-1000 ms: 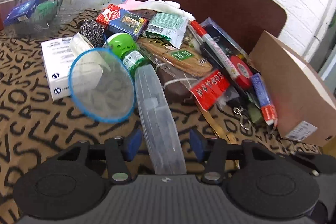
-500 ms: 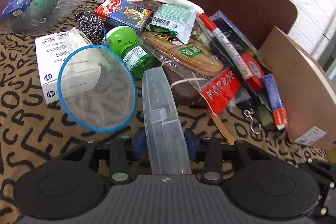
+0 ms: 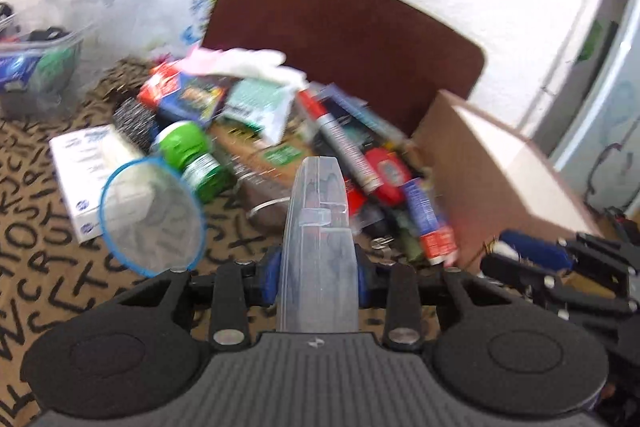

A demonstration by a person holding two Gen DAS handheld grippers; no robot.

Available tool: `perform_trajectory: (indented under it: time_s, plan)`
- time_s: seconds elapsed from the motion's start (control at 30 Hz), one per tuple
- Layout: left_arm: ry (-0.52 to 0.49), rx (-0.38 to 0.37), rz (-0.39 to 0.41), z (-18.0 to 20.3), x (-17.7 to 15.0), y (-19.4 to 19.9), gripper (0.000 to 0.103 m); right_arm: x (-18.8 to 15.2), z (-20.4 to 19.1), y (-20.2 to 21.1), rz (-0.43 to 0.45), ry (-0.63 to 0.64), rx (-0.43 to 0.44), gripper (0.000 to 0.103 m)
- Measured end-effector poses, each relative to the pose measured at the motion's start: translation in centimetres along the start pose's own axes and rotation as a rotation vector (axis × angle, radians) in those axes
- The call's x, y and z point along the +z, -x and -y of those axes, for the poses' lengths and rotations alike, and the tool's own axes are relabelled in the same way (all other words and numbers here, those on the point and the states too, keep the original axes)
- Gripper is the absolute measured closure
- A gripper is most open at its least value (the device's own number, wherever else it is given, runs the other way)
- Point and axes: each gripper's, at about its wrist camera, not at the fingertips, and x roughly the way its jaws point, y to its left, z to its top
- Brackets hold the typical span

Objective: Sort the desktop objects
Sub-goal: 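Lift the case and watch and carry both toward the white box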

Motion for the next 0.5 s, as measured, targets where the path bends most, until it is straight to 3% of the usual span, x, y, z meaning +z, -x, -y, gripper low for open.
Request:
perform_trajectory:
  time_s: [0.23,0.37,0.5]
  plan:
    - [-0.075,-0.12,0.07,4.3,3.0,0.9,0.067,3.2,5.0,4.3,0.126,-0.079,-0.053,0.076]
    - [-0.119,-0.201,0.112,8.1,5.5,0.2,0.067,5.0,8.1,6.4,0.186,-0.08,-0.153,0.076]
    - [-0.15,-0.25,0.12,12.2,7.8,-2.0,0.067,6.3,11.7,6.8,0.179,-0.088,-0.257,0.076]
